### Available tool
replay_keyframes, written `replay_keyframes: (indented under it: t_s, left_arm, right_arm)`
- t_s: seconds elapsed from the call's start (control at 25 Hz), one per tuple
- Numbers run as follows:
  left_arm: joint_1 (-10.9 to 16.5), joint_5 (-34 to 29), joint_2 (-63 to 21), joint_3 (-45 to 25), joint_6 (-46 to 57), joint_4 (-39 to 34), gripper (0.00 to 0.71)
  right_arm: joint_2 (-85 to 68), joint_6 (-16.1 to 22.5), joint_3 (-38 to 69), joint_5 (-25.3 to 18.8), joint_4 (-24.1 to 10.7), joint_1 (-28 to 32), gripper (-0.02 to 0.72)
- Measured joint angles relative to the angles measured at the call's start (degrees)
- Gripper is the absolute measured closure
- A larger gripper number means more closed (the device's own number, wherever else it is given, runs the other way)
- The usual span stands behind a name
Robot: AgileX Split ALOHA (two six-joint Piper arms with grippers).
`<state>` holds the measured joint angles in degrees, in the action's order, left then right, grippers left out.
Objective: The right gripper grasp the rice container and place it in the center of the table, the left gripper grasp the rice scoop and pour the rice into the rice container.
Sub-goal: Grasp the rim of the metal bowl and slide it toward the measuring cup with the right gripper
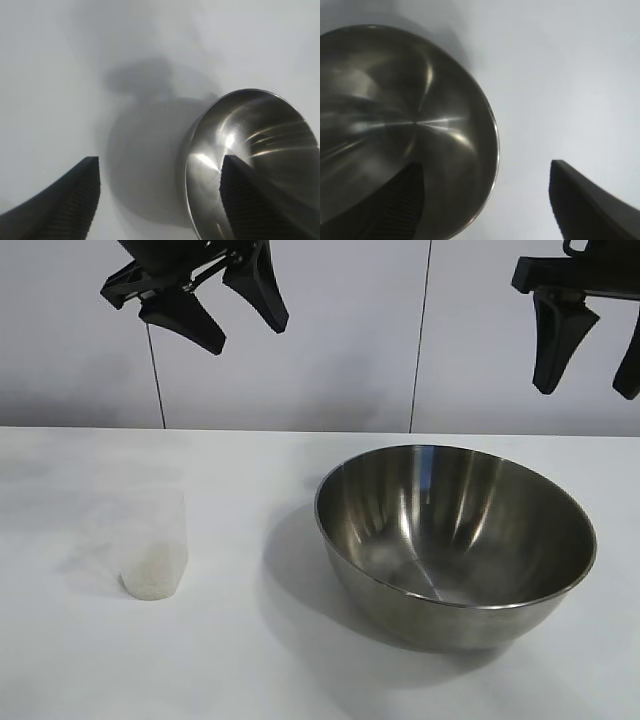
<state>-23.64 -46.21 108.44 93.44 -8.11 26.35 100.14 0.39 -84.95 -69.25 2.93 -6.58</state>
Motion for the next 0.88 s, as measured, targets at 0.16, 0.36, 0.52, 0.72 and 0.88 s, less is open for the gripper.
replay_keyframes:
  t_s: [0.16, 0.36, 0.52, 0.72, 0.88]
  left_arm:
    - [0.00, 0.87, 0.00, 0.00, 0.00, 0.05, 0.214]
    - [0.00, 1.25, 0.00, 0.00, 0.00, 0.05, 0.214]
    - [0.00, 1.28, 0.00, 0.00, 0.00, 0.05, 0.214]
    - [0.00, 1.28, 0.00, 0.00, 0.00, 0.05, 0.214]
    - [0.00, 1.28, 0.00, 0.00, 0.00, 0.05, 0.214]
  right_arm:
    - [0.00, -0.06, 6.95, 4.46, 0.00, 0.00, 0.216]
    - [0.00, -0.39, 14.95, 12.41, 0.05, 0.00, 0.216]
    - [0.00, -0.39, 20.26, 19.97, 0.97, 0.00, 0.216]
    - [0.00, -0.39, 24.46, 29.30, 4.26, 0.00, 0.216]
    - [0.56, -0.39, 25.73, 33.25, 5.19, 0.00, 0.216]
